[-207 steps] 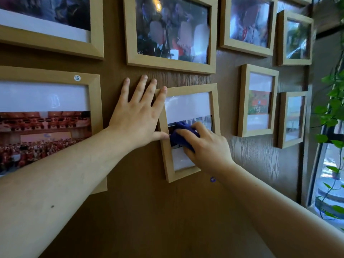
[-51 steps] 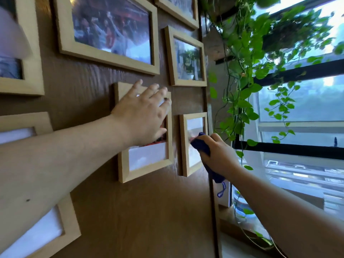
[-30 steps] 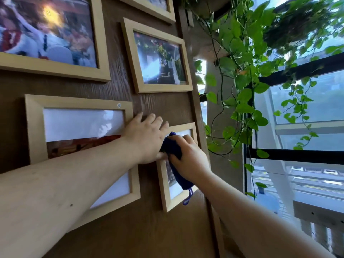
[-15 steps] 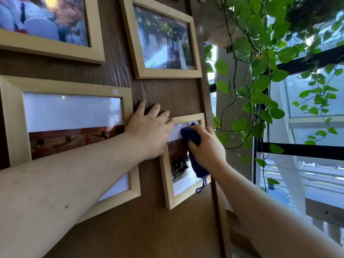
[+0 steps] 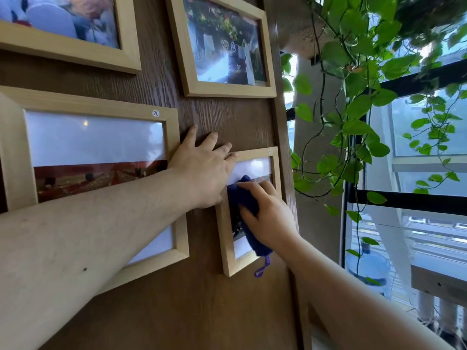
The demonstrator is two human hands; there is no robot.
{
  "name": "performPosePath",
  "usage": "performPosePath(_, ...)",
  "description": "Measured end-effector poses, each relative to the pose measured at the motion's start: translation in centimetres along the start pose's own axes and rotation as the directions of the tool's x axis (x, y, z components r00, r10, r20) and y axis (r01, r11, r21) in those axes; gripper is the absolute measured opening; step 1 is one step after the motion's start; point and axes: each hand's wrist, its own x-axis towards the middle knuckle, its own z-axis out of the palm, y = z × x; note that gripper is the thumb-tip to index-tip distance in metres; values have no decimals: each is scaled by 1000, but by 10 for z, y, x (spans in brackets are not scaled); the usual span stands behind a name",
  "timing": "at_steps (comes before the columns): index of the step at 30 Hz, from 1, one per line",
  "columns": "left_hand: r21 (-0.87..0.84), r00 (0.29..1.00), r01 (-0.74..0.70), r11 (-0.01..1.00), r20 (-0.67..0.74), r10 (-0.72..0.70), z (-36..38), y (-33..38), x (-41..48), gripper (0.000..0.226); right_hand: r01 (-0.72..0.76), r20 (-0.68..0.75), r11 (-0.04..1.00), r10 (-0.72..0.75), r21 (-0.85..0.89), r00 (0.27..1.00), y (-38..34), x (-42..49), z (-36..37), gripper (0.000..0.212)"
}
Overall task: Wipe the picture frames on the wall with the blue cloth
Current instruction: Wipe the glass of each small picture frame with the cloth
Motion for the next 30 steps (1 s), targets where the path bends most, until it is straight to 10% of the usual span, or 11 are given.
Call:
performPosePath(7, -12, 999, 22, 1000, 36, -21, -3, 4, 0, 94, -357, -39, 934, 356, -3, 934, 48, 5, -8, 42)
performPosePath(16, -7, 998, 37, 999, 59, -37, -3, 7, 0, 90, 11, 80, 1000, -10, -13, 997, 20, -23, 4, 45)
performPosePath(24, -4, 998, 36, 999, 46, -36, -2, 6, 0, 94, -261, 20, 958, 266, -119, 964, 52, -34, -5, 41)
performPosePath(30, 11, 999, 41, 999, 34, -42, 1, 8, 2, 94, 96, 205, 990, -73, -107, 976, 23, -54, -2, 44)
